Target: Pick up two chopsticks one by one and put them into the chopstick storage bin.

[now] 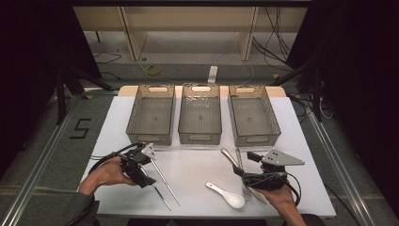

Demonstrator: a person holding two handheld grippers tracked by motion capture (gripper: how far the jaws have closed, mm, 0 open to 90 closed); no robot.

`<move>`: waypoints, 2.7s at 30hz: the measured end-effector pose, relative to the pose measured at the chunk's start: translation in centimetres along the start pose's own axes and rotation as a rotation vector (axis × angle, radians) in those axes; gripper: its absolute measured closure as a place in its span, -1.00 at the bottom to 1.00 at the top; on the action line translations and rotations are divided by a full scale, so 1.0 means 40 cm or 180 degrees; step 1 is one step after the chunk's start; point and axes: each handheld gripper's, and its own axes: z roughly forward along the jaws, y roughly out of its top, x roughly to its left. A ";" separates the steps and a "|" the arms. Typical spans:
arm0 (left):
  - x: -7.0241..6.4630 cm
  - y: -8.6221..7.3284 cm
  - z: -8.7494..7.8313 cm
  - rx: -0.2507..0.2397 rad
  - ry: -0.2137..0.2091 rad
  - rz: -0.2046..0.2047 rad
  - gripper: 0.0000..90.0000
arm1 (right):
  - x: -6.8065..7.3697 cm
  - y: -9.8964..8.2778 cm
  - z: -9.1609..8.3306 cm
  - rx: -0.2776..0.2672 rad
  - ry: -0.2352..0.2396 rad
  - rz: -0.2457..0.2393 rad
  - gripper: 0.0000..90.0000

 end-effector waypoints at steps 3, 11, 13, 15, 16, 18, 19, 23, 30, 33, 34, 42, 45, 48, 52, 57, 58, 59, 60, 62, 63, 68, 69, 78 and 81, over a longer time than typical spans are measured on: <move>0.000 -0.004 0.010 0.0065 0.0003 0.0044 -0.48 | 0.001 0.000 0.001 0.0014 0.0011 -0.0006 -0.40; 0.011 -0.009 0.017 0.0237 -0.0062 0.0206 -0.34 | 0.002 0.000 0.004 0.0054 0.0020 -0.0027 -0.41; 0.013 -0.009 0.022 0.0304 -0.0091 0.0254 -0.31 | 0.003 0.000 0.005 0.0053 0.0026 -0.0035 -0.40; 0.014 -0.008 0.024 0.0323 -0.0093 0.0290 -0.29 | 0.003 0.000 0.005 0.0061 0.0023 -0.0037 -0.40; 0.014 -0.007 0.027 0.0324 -0.0103 0.0307 -0.29 | 0.003 0.000 0.005 0.0061 0.0023 -0.0037 -0.40; 0.016 -0.002 0.034 0.0359 -0.0110 0.0314 -0.27 | 0.003 0.000 0.005 0.0075 0.0022 -0.0039 -0.40; 0.016 -0.002 0.034 0.0359 -0.0110 0.0314 -0.26 | 0.003 0.000 0.005 0.0075 0.0022 -0.0039 -0.40; 0.026 -0.002 0.041 0.0411 -0.0138 0.0362 -0.23 | 0.003 0.001 0.005 0.0083 0.0034 -0.0035 -0.40; 0.027 0.006 0.056 0.0455 -0.0347 0.0368 -0.21 | 0.002 0.001 0.006 0.0101 0.0038 -0.0040 -0.40; 0.023 0.004 0.052 0.0536 -0.0326 0.0413 -0.14 | 0.003 0.000 0.007 0.0113 0.0042 -0.0043 -0.39; 0.021 0.004 0.051 0.0579 -0.0322 0.0427 -0.14 | 0.003 0.000 0.007 0.0115 0.0041 -0.0041 -0.40; 0.007 -0.002 0.050 0.0757 -0.0201 0.0438 -0.01 | 0.000 -0.001 0.006 0.0136 0.0026 -0.0032 -0.39; 0.007 -0.002 0.047 0.0787 -0.0188 0.0435 0.06 | 0.000 -0.001 0.004 0.0137 0.0012 -0.0026 -0.39; 0.003 -0.006 0.045 0.0776 -0.0182 0.0379 0.18 | -0.001 -0.001 0.003 0.0131 0.0006 -0.0020 -0.39; -0.001 -0.010 0.042 0.0805 -0.0162 0.0385 0.34 | -0.003 -0.002 0.004 0.0153 0.0004 -0.0026 -0.39; -0.006 -0.016 0.039 0.0834 -0.0169 0.0405 0.46 | -0.002 -0.002 0.004 0.0177 -0.0005 -0.0038 -0.39; -0.006 -0.017 0.038 0.0841 -0.0169 0.0408 0.47 | -0.003 -0.002 0.005 0.0184 -0.0009 -0.0039 -0.39; -0.007 -0.023 0.036 0.0822 -0.0162 0.0373 0.48 | -0.003 -0.003 0.005 0.0191 -0.0017 -0.0031 -0.39; -0.007 -0.023 0.036 0.0822 -0.0162 0.0373 0.49 | -0.003 -0.003 0.006 0.0202 -0.0020 -0.0034 -0.39; -0.009 -0.028 0.034 0.0833 -0.0167 0.0349 0.54 | -0.004 -0.003 0.006 0.0206 -0.0020 -0.0023 -0.39; -0.011 -0.035 0.032 0.0835 -0.0163 0.0329 0.55 | -0.004 -0.003 0.006 0.0209 -0.0019 -0.0025 -0.39; -0.016 -0.046 0.026 0.0879 -0.0132 0.0301 0.60 | -0.003 -0.003 0.008 0.0241 -0.0011 -0.0034 -0.39; -0.018 -0.048 0.025 0.0877 -0.0122 0.0289 0.61 | -0.003 -0.003 0.008 0.0243 -0.0010 -0.0035 -0.39; -0.020 -0.071 0.016 0.0877 -0.0136 0.0213 0.68 | -0.001 -0.004 0.011 0.0272 -0.0014 -0.0038 -0.39; -0.021 -0.081 0.014 0.0874 -0.0148 0.0163 0.73 | -0.001 -0.004 0.012 0.0282 -0.0011 -0.0039 -0.39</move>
